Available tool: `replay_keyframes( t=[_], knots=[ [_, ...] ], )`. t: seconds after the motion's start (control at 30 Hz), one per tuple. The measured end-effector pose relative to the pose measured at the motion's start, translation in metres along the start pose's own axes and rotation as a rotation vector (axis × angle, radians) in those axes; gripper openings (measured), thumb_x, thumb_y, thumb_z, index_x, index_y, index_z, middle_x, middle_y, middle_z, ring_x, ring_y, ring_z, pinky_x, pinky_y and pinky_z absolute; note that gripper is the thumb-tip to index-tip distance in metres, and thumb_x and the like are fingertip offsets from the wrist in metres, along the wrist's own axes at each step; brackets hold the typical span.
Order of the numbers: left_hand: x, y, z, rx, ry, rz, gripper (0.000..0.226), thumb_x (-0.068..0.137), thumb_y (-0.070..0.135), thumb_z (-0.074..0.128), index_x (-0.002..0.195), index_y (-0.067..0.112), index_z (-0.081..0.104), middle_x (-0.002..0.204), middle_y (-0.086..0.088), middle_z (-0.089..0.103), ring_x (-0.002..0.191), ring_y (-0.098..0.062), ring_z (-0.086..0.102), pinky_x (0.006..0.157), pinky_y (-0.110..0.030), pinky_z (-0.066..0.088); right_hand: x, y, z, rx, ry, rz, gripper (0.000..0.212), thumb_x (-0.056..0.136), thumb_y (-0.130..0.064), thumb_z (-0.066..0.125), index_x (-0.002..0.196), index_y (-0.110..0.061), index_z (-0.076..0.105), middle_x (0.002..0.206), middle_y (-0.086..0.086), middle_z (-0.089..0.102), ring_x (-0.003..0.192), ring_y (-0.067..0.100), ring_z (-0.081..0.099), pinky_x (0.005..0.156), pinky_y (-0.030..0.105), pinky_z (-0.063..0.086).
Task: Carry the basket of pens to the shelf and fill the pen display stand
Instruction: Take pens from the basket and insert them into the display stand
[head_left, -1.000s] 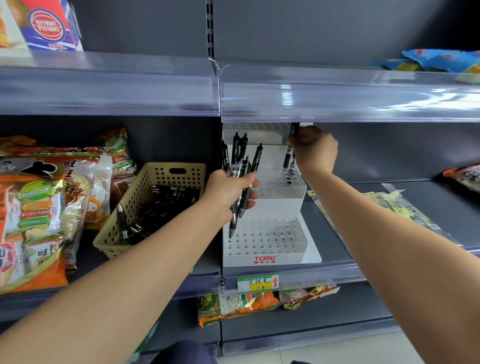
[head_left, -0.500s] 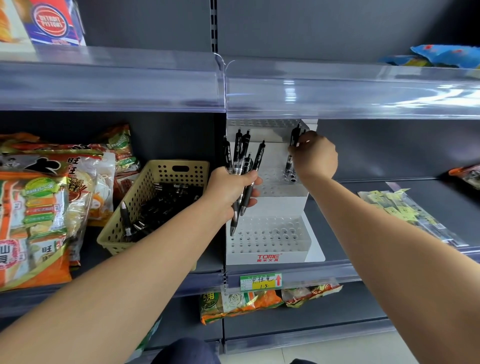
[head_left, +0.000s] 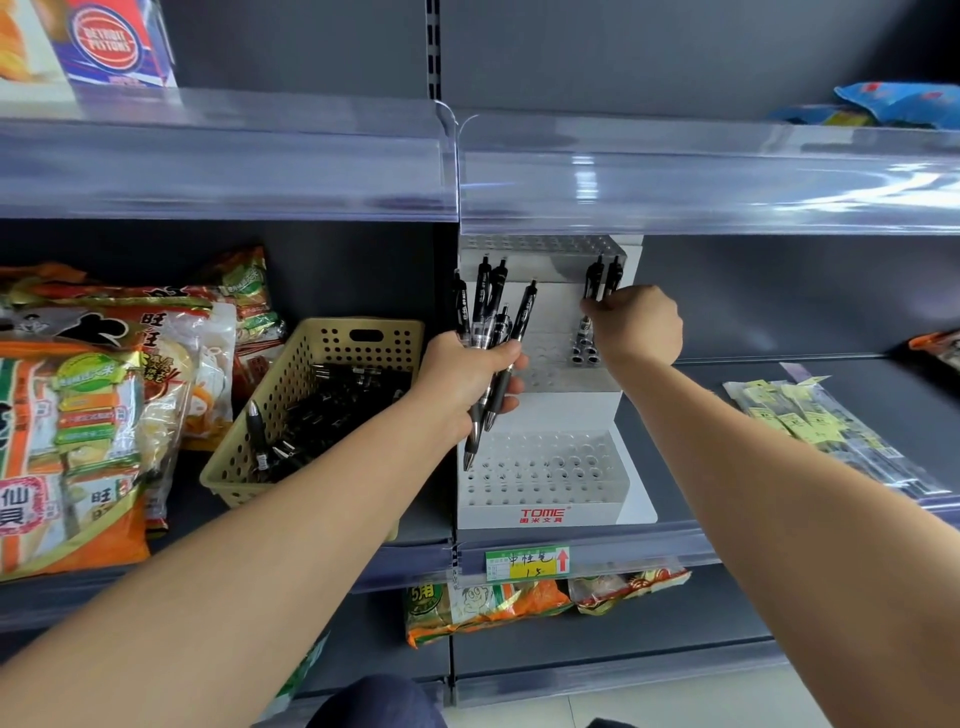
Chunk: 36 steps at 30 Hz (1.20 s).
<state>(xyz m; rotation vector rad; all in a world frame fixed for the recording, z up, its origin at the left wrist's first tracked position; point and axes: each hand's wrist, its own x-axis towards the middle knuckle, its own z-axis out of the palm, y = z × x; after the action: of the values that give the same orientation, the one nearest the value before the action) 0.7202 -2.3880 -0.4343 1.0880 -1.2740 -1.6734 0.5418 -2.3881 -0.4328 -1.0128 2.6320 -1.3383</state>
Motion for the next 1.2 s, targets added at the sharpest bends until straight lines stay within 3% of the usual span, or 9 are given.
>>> replay_keyframes(
  t=[0.37, 0.47, 0.57, 0.63, 0.73, 0.83, 1.0, 1.1, 1.2],
  knots=[
    [-0.001, 0.002, 0.0, 0.017, -0.001, 0.012, 0.039, 0.088, 0.01, 0.068, 0.119, -0.005, 0.051, 0.082, -0.008, 0.071, 0.057, -0.015, 0.063, 0.049, -0.027, 0.055, -0.004, 0.001, -0.005, 0.024, -0.041, -0.02, 0.025, 0.08, -0.032, 0.069, 0.061, -0.017, 0.064, 0.072, 0.008, 0.064, 0.072, 0.028, 0.061, 0.062, 0.026, 0.043],
    [-0.004, 0.003, 0.003, 0.017, 0.0, 0.017, 0.039, 0.087, 0.01, 0.069, 0.118, -0.005, 0.051, 0.084, -0.009, 0.071, 0.057, -0.015, 0.063, 0.048, -0.027, 0.055, -0.015, -0.001, -0.008, 0.171, -0.097, -0.077, 0.014, 0.082, -0.032, 0.07, 0.076, -0.02, 0.075, 0.072, 0.004, 0.07, 0.068, 0.022, 0.065, 0.066, 0.028, 0.052],
    [-0.007, 0.004, 0.007, -0.007, 0.008, 0.009, 0.038, 0.087, 0.009, 0.068, 0.118, -0.003, 0.048, 0.082, -0.008, 0.07, 0.056, -0.016, 0.064, 0.05, -0.029, 0.056, -0.038, -0.014, -0.014, 0.517, -0.266, -0.042, 0.027, 0.089, -0.036, 0.065, 0.08, -0.012, 0.072, 0.065, 0.001, 0.069, 0.051, 0.012, 0.059, 0.055, 0.027, 0.052],
    [-0.01, 0.004, 0.009, -0.026, 0.014, -0.001, 0.038, 0.087, 0.009, 0.069, 0.118, -0.001, 0.049, 0.082, -0.009, 0.07, 0.057, -0.017, 0.065, 0.051, -0.029, 0.056, -0.051, -0.021, -0.019, 0.697, -0.462, 0.015, 0.033, 0.091, -0.039, 0.061, 0.08, -0.009, 0.066, 0.064, 0.002, 0.067, 0.051, 0.014, 0.061, 0.049, 0.023, 0.047],
    [-0.012, 0.003, 0.008, -0.043, 0.009, -0.001, 0.024, 0.087, 0.009, 0.069, 0.107, 0.003, 0.058, 0.084, -0.011, 0.069, 0.06, -0.02, 0.066, 0.056, -0.033, 0.057, -0.057, -0.021, -0.024, 0.806, -0.694, 0.026, 0.019, 0.086, -0.027, 0.069, 0.085, -0.008, 0.063, 0.07, 0.005, 0.065, 0.059, 0.017, 0.062, 0.053, 0.026, 0.048],
    [-0.015, 0.003, 0.008, -0.058, 0.002, 0.002, 0.022, 0.087, 0.009, 0.069, 0.105, 0.004, 0.059, 0.086, -0.011, 0.069, 0.064, -0.022, 0.069, 0.062, -0.037, 0.058, -0.057, -0.017, -0.028, 0.823, -0.778, 0.015, 0.006, 0.083, -0.012, 0.071, 0.085, -0.011, 0.065, 0.075, 0.004, 0.066, 0.065, 0.016, 0.062, 0.055, 0.023, 0.047],
    [-0.012, 0.002, 0.01, -0.091, 0.018, 0.001, 0.033, 0.086, 0.008, 0.069, 0.115, 0.0, 0.055, 0.099, -0.016, 0.067, 0.073, -0.026, 0.068, 0.066, -0.041, 0.06, -0.045, -0.019, -0.039, 0.923, -0.717, 0.086, 0.009, 0.084, -0.006, 0.068, 0.088, -0.015, 0.066, 0.075, -0.002, 0.067, 0.069, 0.013, 0.064, 0.059, 0.024, 0.05],
    [-0.009, 0.0, 0.008, -0.091, 0.029, -0.005, 0.017, 0.088, 0.011, 0.068, 0.099, 0.007, 0.056, 0.09, -0.01, 0.063, 0.078, -0.024, 0.064, 0.071, -0.044, 0.059, -0.035, -0.021, -0.046, 0.956, -0.635, 0.1, 0.01, 0.084, -0.006, 0.069, 0.089, -0.014, 0.066, 0.07, -0.002, 0.068, 0.064, 0.014, 0.064, 0.061, 0.026, 0.054],
    [-0.009, -0.001, 0.007, -0.051, 0.051, -0.019, 0.012, 0.091, 0.017, 0.065, 0.095, 0.009, 0.057, 0.078, -0.007, 0.061, 0.063, -0.017, 0.057, 0.066, -0.039, 0.058, -0.025, -0.024, -0.047, 0.933, -0.496, 0.08, 0.011, 0.084, -0.004, 0.068, 0.09, -0.012, 0.066, 0.073, 0.002, 0.068, 0.062, 0.013, 0.065, 0.068, 0.028, 0.057]
  ],
)
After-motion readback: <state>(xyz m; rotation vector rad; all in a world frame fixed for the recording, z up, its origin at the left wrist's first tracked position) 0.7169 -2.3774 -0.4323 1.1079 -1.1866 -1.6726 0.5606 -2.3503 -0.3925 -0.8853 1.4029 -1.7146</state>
